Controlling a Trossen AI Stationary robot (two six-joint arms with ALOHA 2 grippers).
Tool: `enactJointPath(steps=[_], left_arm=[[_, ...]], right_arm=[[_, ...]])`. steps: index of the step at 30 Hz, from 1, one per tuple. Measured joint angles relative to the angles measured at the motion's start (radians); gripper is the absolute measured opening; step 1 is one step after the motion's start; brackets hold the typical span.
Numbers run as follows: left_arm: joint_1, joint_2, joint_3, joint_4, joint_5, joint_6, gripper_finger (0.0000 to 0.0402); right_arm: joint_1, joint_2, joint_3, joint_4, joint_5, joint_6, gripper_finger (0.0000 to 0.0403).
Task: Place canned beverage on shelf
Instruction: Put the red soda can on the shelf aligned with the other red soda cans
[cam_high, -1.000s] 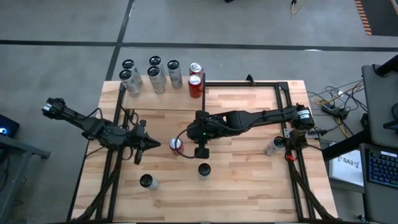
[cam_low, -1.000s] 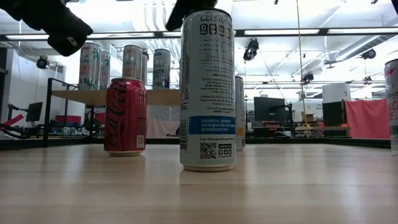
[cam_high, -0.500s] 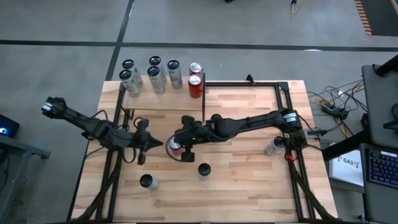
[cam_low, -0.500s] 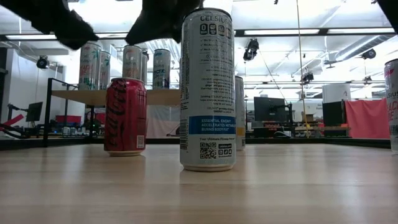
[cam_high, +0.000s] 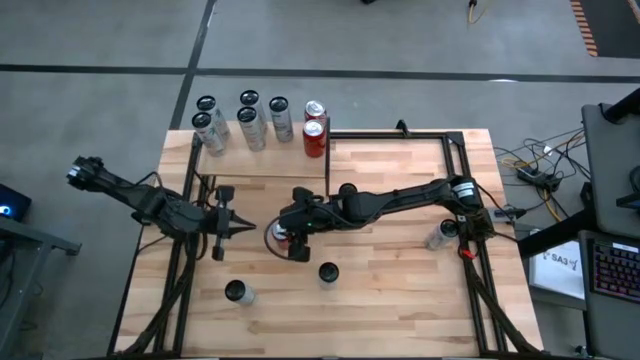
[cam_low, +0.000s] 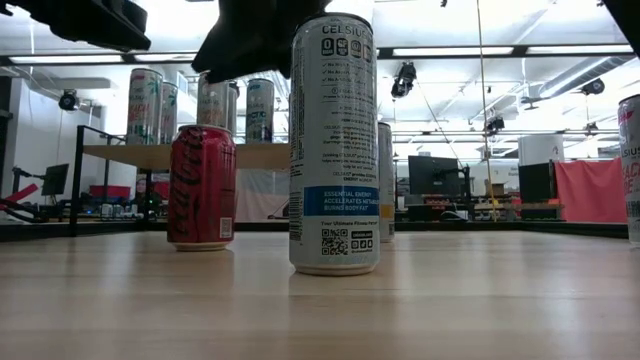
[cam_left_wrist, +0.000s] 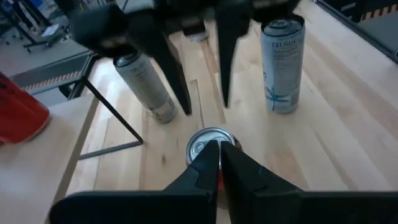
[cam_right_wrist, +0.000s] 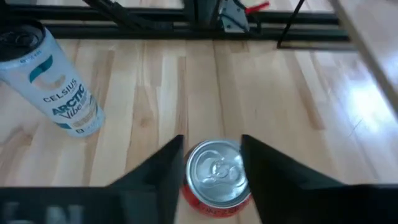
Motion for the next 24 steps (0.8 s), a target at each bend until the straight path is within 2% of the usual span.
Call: enactJointPath(steps=[7,10,12,15,24], left_arm=[[0.0,-0.046,0.008,-0.003,0.0,0.066,0.0],[0.0,-0.06,0.01,-0.002,0.0,0.088,0.0],[0.0,-0.067,0.01,0.001,0.0,0.109,0.0],[0.0,-0.071,0.009,0.001,0.0,0.131,0.0],[0.0,-0.072,0.009,0.006,0.0,0.16,0.0]], right_arm=[[0.002,0.025,0.0,-0.004,0.003,0.083,0.0284],[0.002,0.025,0.0,-0.002,0.005,0.114,0.0329],[0.002,0.025,0.0,-0.007,0.045,0.116,0.035],[0.005,0.025,0.0,-0.034,0.107,0.113,0.0364],[0.004,0.025,-0.012,-0.033,0.109,0.113,0.0366]])
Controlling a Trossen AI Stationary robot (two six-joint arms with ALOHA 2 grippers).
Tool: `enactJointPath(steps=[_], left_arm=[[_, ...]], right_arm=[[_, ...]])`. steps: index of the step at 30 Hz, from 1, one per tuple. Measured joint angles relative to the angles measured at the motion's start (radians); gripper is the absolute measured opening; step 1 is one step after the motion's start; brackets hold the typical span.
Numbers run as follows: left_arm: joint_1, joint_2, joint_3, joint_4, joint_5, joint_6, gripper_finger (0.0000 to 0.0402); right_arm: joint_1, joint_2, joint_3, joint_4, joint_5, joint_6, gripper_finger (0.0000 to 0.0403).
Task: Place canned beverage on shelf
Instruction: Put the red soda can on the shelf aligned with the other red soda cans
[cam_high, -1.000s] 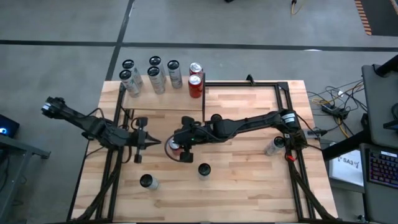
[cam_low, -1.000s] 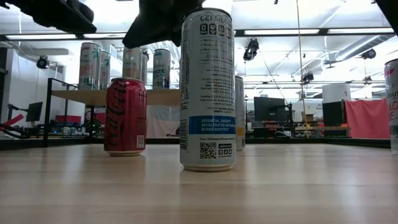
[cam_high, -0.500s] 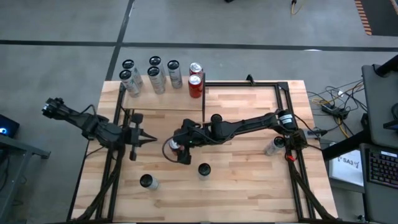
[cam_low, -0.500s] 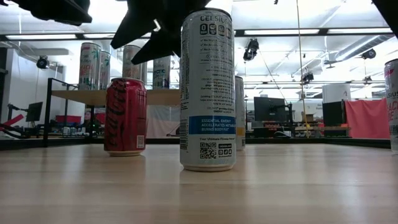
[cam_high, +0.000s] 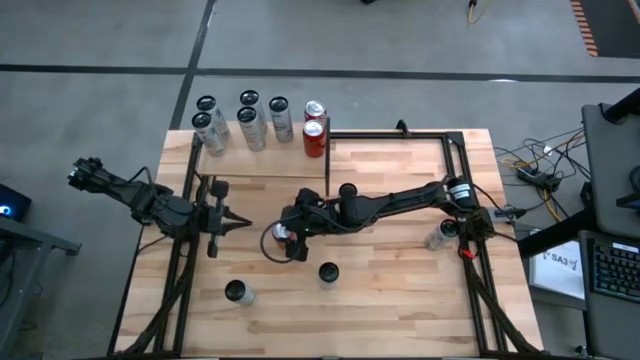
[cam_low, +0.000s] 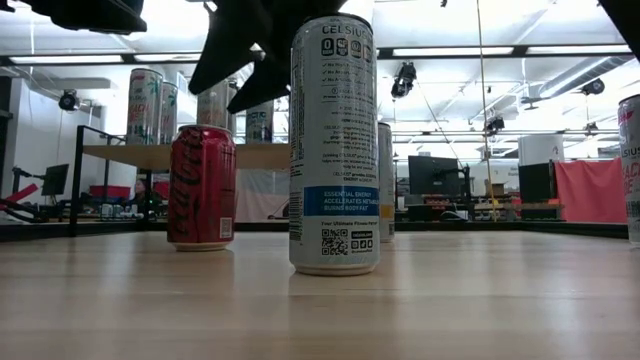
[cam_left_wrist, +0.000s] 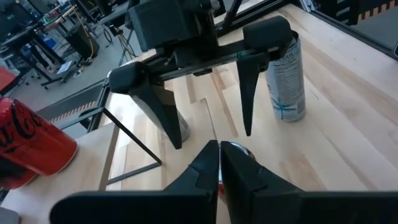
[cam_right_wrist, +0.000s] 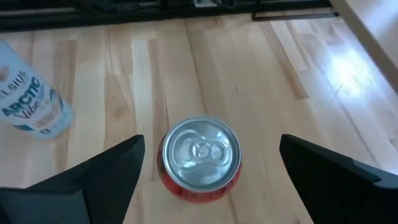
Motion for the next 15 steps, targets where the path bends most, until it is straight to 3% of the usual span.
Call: enactJointPath(steps=[15], left_arm=[[0.0,-0.001,-0.001,0.007,0.001,0.005,0.0]], right_arm=[[-0.005,0.14,0.009,0.039,-0.011,0.0,0.0364]])
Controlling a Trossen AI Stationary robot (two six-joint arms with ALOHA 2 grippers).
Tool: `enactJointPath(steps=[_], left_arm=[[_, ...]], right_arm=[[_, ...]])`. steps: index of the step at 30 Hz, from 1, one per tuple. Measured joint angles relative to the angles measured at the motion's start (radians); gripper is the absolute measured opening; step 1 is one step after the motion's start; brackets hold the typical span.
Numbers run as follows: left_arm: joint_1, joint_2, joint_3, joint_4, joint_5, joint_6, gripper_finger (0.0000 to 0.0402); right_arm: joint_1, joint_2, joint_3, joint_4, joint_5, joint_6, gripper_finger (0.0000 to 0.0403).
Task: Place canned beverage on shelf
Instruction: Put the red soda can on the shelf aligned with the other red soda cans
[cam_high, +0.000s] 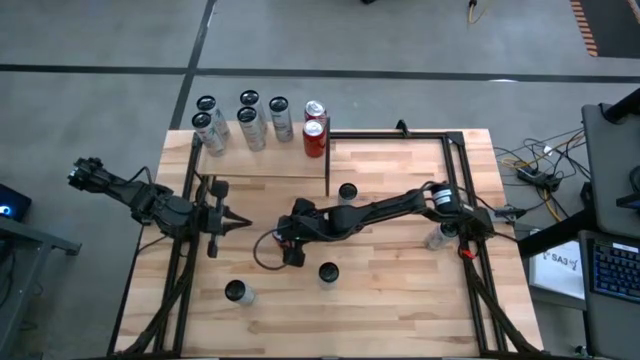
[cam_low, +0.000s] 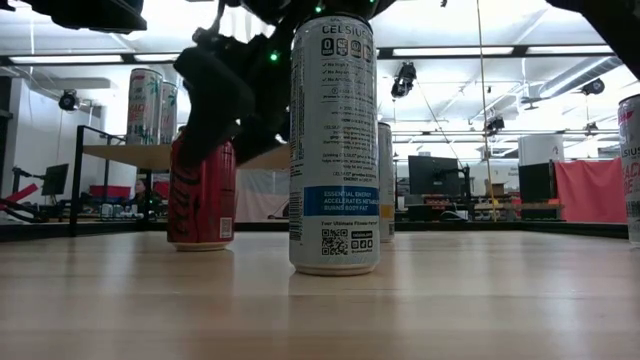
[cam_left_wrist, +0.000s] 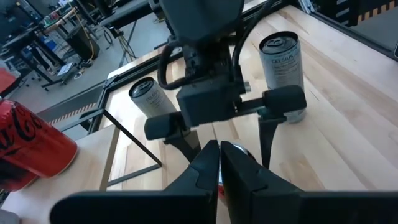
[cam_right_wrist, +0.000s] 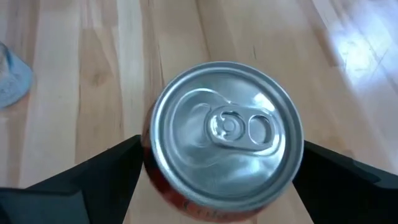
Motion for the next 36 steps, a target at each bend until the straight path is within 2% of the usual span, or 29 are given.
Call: enactJointPath(steps=[4,9,16,23,27,36], left_arm=[[0.0,0.0,0.0,0.002,0.0,0.0,0.0],[0.0,-0.001,0.0,0.002,0.0,0.0,0.0],[0.0,-0.001,0.0,0.002,0.0,0.004,0.0],[0.0,-0.015,0.0,0.002,0.0,0.004,0.0],[0.0,-0.024,0.0,0.002,0.0,0.003,0.0],[0.0,-0.027,0.0,0.014,0.0,0.002,0.0]], right_arm=[[-0.003,0.007,0.007,0.0,-0.005,0.0,0.0345],[-0.009,0.004,0.015,-0.005,-0.022,0.008,0.0294],[-0.011,0.0,0.117,-0.105,-0.029,0.003,0.0293],[-0.02,-0.005,0.393,-0.376,-0.022,-0.053,0.0293],[-0.053,-0.007,0.538,-0.475,-0.012,-0.1,0.0293],[-0.169,-0.104,0.514,-0.508,0.045,-0.107,0.0293]])
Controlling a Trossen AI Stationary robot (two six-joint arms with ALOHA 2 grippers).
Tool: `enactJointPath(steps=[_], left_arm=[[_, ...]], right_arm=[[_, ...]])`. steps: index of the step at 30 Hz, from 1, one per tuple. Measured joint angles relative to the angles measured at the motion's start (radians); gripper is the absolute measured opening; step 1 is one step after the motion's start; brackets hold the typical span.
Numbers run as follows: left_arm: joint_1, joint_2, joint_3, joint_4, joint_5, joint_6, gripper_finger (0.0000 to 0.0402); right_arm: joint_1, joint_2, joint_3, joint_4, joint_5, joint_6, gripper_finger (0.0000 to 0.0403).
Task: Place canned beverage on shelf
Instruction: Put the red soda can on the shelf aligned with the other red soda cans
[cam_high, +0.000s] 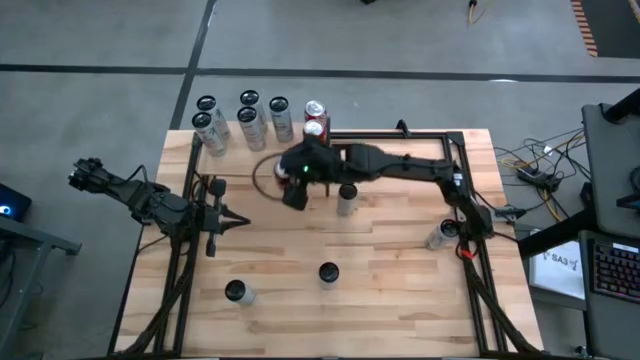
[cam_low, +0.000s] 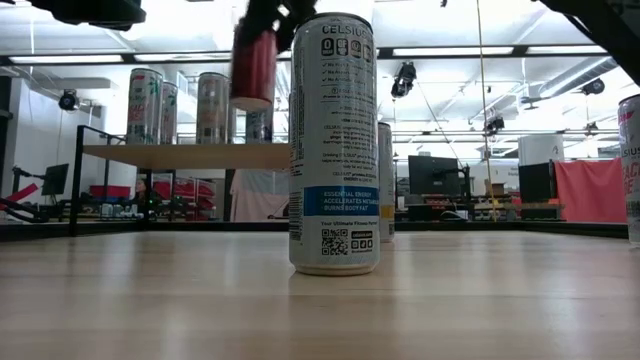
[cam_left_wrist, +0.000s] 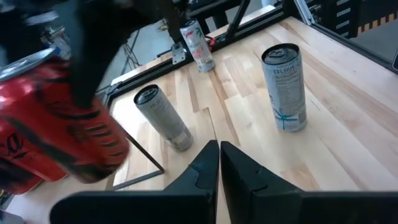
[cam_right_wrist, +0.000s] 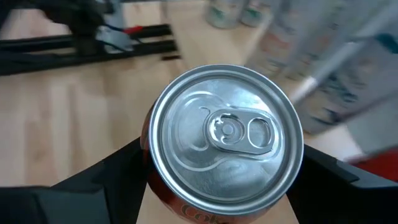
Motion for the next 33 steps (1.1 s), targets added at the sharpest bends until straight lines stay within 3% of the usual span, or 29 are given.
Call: enactJointPath(steps=[14,26,33], left_arm=[[0.0,0.0,0.0,0.007,0.0,-0.025,0.0],[0.0,0.0,0.0,0.006,0.0,-0.048,0.0],[0.0,0.0,0.0,0.006,0.0,-0.054,0.0]], right_arm=[[-0.044,-0.007,-0.009,-0.036,-0.008,-0.025,0.0293],[-0.042,-0.014,-0.096,-0.016,-0.006,0.012,0.0293],[-0.042,-0.07,-0.122,-0.034,0.046,0.014,0.0293]])
